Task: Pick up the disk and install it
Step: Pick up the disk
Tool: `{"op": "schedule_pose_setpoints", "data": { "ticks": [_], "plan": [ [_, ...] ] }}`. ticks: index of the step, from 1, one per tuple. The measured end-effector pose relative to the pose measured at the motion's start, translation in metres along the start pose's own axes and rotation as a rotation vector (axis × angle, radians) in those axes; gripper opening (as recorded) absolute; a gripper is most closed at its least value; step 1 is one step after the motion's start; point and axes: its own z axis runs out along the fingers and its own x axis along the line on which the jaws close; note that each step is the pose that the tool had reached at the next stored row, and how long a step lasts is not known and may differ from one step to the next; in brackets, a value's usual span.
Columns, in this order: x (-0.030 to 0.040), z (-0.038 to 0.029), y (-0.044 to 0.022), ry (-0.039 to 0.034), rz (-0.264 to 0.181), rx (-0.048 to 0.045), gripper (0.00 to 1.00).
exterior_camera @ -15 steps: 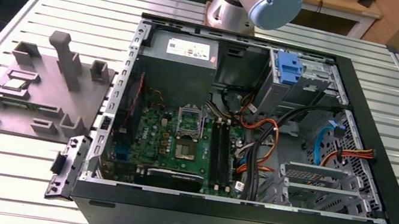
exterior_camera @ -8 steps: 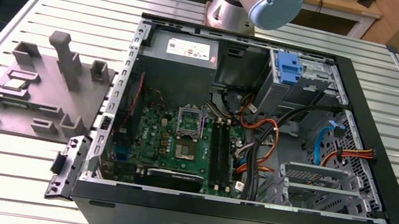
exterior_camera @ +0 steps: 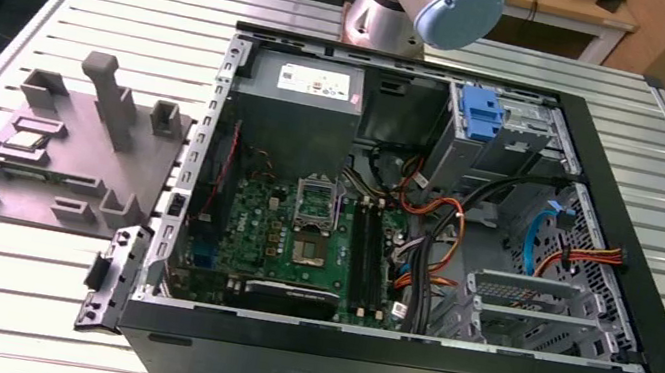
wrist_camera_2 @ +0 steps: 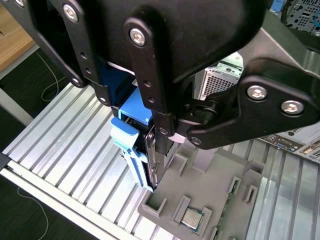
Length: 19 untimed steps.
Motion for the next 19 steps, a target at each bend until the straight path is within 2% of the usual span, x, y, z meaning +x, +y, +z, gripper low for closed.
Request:
{"op": "schedule_pose_setpoints", "data": {
  "ticks": [4, 5, 19],
  "plan": [
    [0.0000, -0.0012, 0.0000, 0.0000, 0.000, 0.0000, 0.36],
    [0.0001, -0.0068, 0.0000, 0.0000, 0.000, 0.0000, 0.36],
    [0.0001, -0.0111, 0.0000, 0.0000, 0.000, 0.0000, 0.36]
  ]
}}
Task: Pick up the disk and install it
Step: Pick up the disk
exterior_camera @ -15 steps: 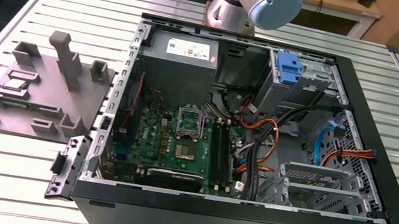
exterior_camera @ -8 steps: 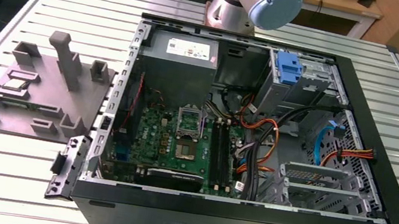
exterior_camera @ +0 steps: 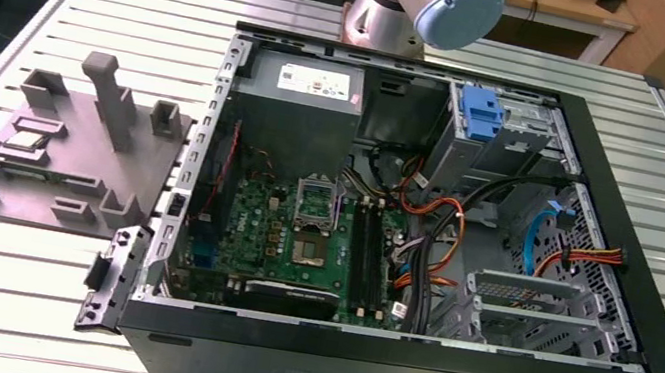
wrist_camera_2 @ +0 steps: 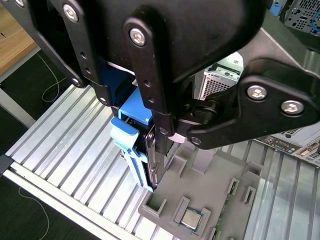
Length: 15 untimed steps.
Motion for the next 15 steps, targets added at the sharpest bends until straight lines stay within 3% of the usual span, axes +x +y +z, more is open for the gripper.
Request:
{"op": "schedule_pose_setpoints", "data": {
  "ticks": [15],
  "plan": [
    [0.0001, -0.0047, 0.0000, 0.0000, 0.000, 0.0000, 0.36]
  ]
}}
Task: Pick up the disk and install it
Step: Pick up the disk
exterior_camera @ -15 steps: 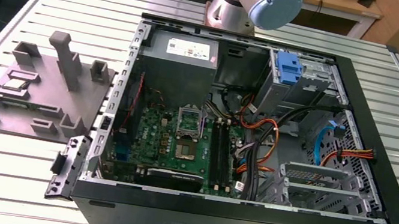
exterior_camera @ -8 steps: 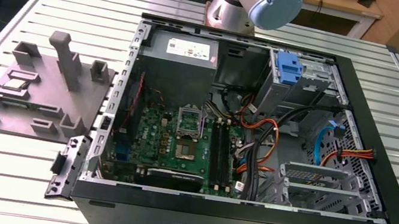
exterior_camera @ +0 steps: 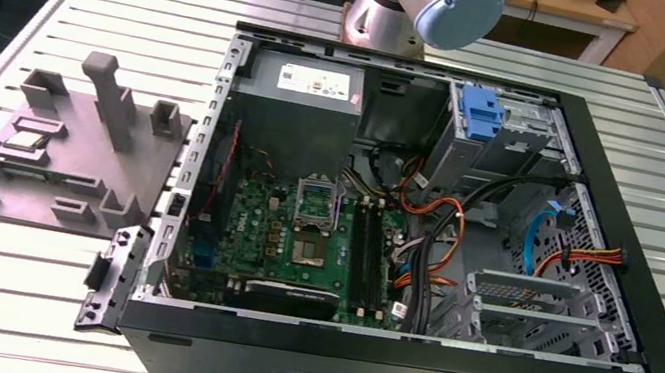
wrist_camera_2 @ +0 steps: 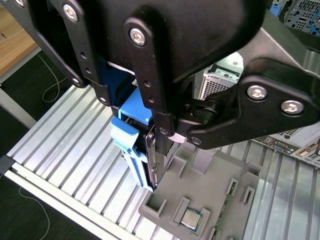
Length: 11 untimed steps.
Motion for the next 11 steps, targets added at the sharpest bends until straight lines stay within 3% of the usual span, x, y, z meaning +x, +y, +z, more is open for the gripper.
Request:
{"op": "schedule_pose_setpoints", "data": {
  "ticks": [11],
  "plan": [
    [0.0003, -0.0008, 0.0053, 0.0000, 0.000, 0.0000, 0.36]
  ]
}}
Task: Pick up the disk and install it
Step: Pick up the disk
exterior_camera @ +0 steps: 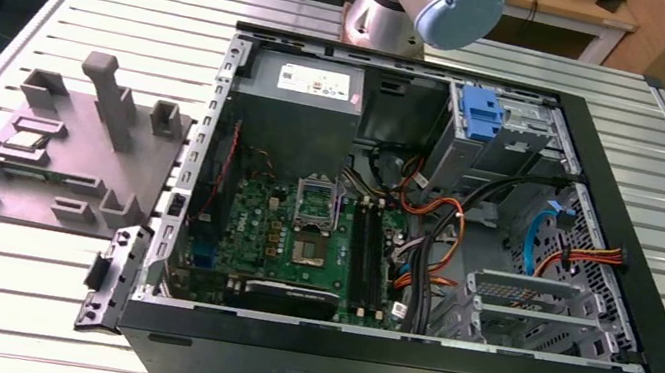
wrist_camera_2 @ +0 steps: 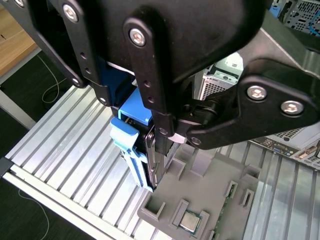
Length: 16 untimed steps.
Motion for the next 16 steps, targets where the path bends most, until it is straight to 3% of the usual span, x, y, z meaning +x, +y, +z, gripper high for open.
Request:
{"op": "schedule_pose_setpoints", "data": {
  "ticks": [16],
  "plan": [
    [-0.0020, 0.0000, 0.0005, 0.0000, 0.000, 0.0000, 0.36]
  ]
}}
